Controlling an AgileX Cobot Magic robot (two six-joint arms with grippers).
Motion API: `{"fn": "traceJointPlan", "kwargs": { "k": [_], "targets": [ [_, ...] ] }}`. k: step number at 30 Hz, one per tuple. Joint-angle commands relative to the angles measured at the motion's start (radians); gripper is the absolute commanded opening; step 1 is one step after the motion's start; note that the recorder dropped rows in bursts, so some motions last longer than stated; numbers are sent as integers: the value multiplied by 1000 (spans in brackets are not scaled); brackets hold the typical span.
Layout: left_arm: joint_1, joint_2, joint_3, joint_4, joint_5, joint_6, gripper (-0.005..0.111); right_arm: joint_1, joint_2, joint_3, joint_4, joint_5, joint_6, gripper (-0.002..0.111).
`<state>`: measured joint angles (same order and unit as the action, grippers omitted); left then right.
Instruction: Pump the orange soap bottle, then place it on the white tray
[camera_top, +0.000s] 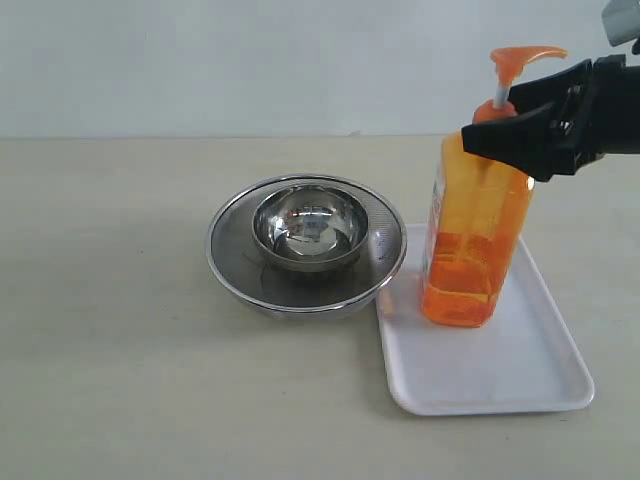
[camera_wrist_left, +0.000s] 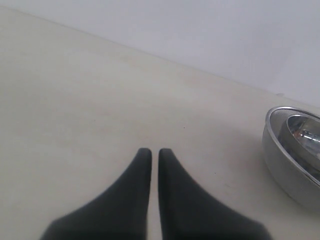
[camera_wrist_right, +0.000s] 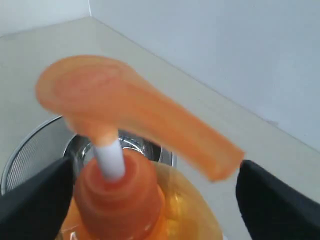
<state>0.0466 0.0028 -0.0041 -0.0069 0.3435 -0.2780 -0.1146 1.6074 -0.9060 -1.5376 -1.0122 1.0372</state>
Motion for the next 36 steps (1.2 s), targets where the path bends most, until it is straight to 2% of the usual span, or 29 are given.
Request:
{"fn": "traceJointPlan", "kwargs": {
  "k": [1,6,19,23,30,36],
  "targets": [
    [2,-3,4,-10,-3,3,5,-6,-9,-4,11,2,32,81],
    [2,-3,4,-10,-3,6,5,-6,-12,-1,2,-91,67,81],
    [2,-3,4,-10,-3,6,5,-8,-88,31,-65,-58,194,81],
    [2,-3,4,-10,-3,6,5,-22,-123,101,1,-1,144,81],
    [2,-3,4,-10,-3,6,5,-141,-230,211,66,-99,137,81],
    [2,-3,4,-10,-3,6,5,-145,-295,318,167,-145,103,79]
  ]
}}
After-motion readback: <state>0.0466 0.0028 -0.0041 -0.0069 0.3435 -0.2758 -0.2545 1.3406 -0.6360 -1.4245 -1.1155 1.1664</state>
